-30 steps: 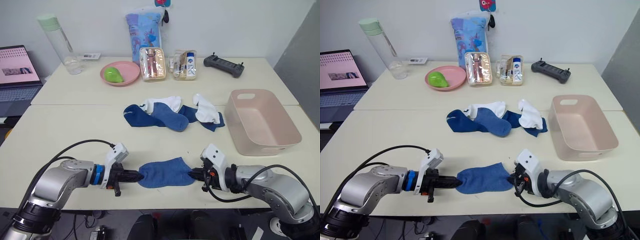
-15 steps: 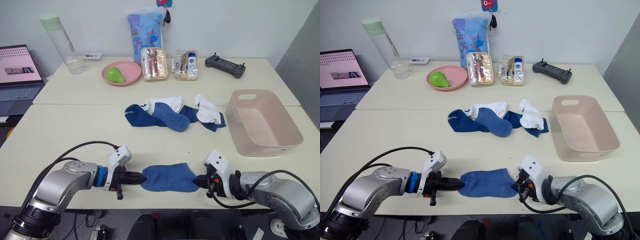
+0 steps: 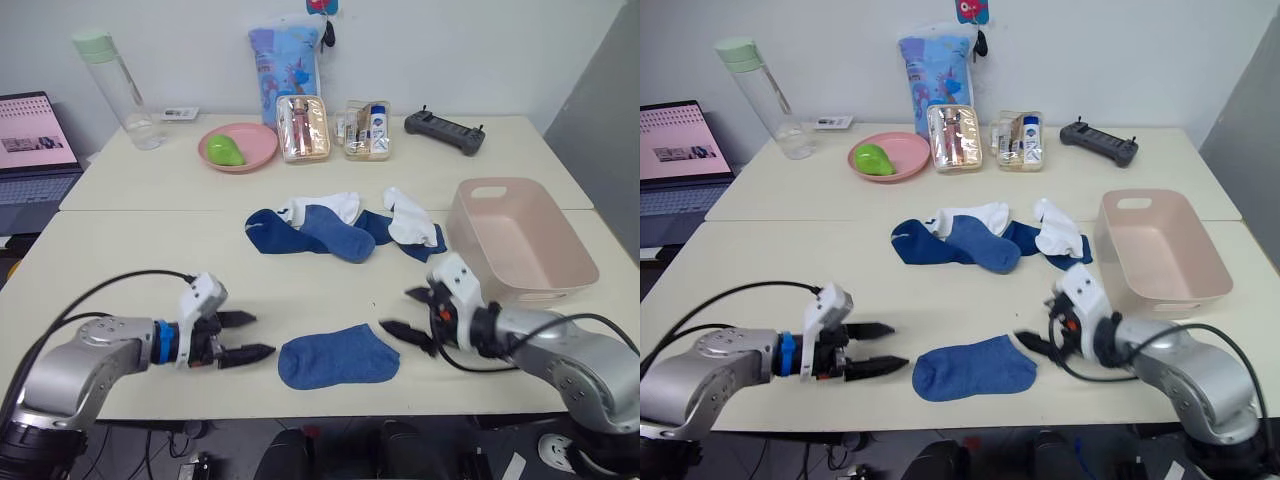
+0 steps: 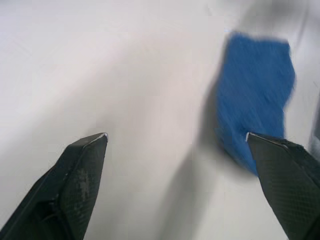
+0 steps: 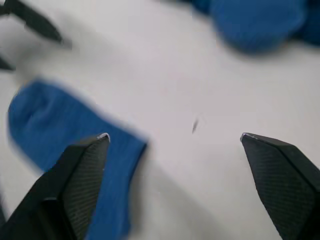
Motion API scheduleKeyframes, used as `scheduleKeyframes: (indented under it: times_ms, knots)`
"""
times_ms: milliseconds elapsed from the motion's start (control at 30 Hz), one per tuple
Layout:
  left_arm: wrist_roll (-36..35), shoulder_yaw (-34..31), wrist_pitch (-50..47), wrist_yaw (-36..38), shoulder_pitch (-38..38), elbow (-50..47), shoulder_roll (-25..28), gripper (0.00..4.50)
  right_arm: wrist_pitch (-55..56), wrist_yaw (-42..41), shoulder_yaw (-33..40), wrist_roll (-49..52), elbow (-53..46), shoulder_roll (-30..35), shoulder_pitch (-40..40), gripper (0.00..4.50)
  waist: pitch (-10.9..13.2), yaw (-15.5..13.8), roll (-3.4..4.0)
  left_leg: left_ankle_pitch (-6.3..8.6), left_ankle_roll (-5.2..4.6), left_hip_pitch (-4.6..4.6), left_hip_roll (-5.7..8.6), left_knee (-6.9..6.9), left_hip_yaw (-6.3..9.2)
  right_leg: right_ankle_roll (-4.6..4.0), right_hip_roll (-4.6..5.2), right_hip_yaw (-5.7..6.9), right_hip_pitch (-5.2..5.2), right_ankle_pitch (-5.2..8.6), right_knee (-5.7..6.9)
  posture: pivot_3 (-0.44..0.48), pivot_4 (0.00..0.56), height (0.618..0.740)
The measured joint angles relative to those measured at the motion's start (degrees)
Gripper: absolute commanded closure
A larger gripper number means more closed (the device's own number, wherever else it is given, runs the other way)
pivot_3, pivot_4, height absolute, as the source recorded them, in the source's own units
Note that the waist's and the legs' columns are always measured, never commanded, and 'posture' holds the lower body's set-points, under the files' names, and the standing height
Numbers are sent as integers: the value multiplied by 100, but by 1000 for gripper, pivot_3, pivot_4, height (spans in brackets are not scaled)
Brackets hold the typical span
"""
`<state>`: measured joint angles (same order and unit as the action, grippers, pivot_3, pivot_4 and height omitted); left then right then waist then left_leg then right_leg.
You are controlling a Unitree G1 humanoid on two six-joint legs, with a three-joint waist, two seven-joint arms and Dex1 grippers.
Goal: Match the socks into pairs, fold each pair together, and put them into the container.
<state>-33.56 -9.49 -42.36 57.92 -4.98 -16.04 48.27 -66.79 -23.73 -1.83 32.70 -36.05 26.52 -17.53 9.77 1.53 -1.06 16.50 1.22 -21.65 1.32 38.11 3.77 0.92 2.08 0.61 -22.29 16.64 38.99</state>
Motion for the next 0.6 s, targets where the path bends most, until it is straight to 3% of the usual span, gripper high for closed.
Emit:
scheduleKeyframes:
  times_ms: [200,533,600]
  knots:
    - [-488,-469,379,138,-366,-243,-204,41,3,1137,-32,-485,1000,-1313,-795,0,0,-2,0,-2,5,-18,5,-1,-7,-1,7,-5,-17,0,-4,0,150,733]
    - [-699,-576,546,147,-570,-367,-241,41,407,2292,210,-1308,2787,-2490,-1457,0,0,17,1,-3,6,-15,5,-4,-12,-3,4,-6,-26,-2,8,0,150,733]
    - [-692,-548,558,145,-559,-365,-265,0,539,2354,298,-1354,3086,-2641,-1556,392,0,17,1,-2,6,-17,5,-5,-13,-3,3,-7,-27,-2,7,0,150,733]
